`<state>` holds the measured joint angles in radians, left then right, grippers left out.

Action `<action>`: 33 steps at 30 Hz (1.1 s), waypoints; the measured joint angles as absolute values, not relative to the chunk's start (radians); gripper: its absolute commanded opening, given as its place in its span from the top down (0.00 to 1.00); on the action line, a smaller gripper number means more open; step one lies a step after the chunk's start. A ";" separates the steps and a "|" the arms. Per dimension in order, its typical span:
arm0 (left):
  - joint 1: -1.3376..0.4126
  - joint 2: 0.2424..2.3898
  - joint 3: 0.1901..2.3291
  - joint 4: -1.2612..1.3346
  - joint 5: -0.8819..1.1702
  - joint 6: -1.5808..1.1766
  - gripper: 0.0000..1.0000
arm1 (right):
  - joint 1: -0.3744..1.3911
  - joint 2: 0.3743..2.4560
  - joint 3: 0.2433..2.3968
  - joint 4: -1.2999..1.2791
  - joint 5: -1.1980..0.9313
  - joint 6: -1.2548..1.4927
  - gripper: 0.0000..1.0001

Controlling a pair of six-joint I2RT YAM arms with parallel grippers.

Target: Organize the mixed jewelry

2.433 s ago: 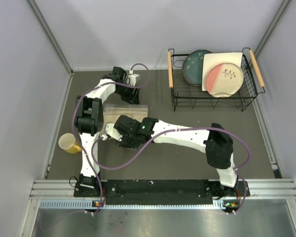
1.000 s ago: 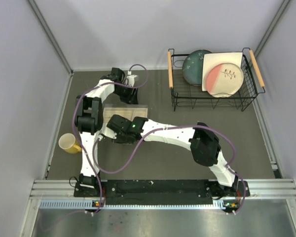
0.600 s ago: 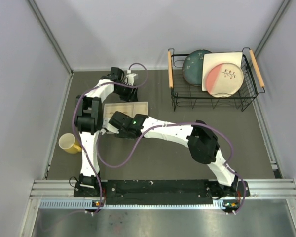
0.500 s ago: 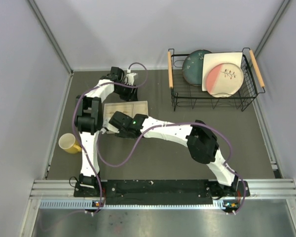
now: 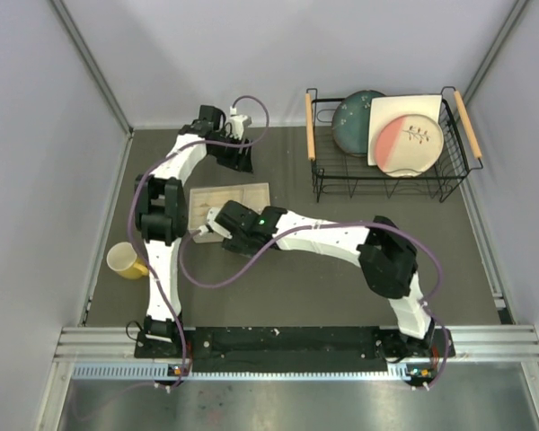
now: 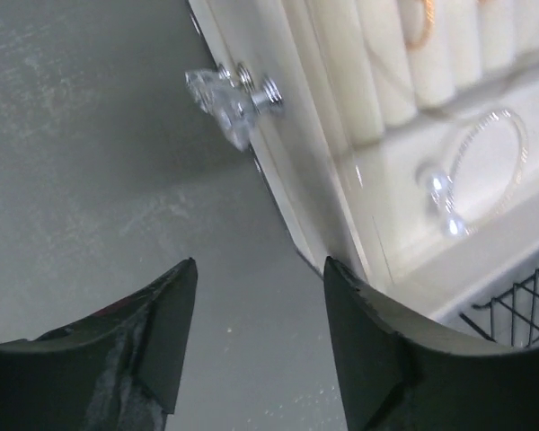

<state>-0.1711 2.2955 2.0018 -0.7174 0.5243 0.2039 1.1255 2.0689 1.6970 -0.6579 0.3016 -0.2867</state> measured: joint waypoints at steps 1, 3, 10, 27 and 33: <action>-0.171 2.291 2.012 -0.711 0.519 0.200 0.32 | 1.123 2.043 1.679 -0.656 0.299 -0.282 0.37; -0.166 2.265 2.019 -0.701 0.505 0.184 0.31 | 1.122 1.989 1.647 -0.655 0.300 -0.279 0.28; -0.123 2.101 1.982 -0.654 0.481 0.133 0.23 | 1.087 1.759 1.553 -0.643 0.298 -0.269 0.11; 0.032 1.616 1.379 -0.450 0.529 0.044 0.01 | 0.556 1.388 1.532 -0.635 0.223 -0.181 0.01; 0.029 1.422 1.155 -0.343 0.481 0.028 0.01 | 0.437 1.264 1.471 -0.576 0.231 -0.156 0.01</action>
<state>0.0292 1.4220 1.1545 -0.3428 0.4812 0.0280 0.4374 1.2644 1.4708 -0.5758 0.2310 -0.1562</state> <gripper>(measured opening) 0.987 0.987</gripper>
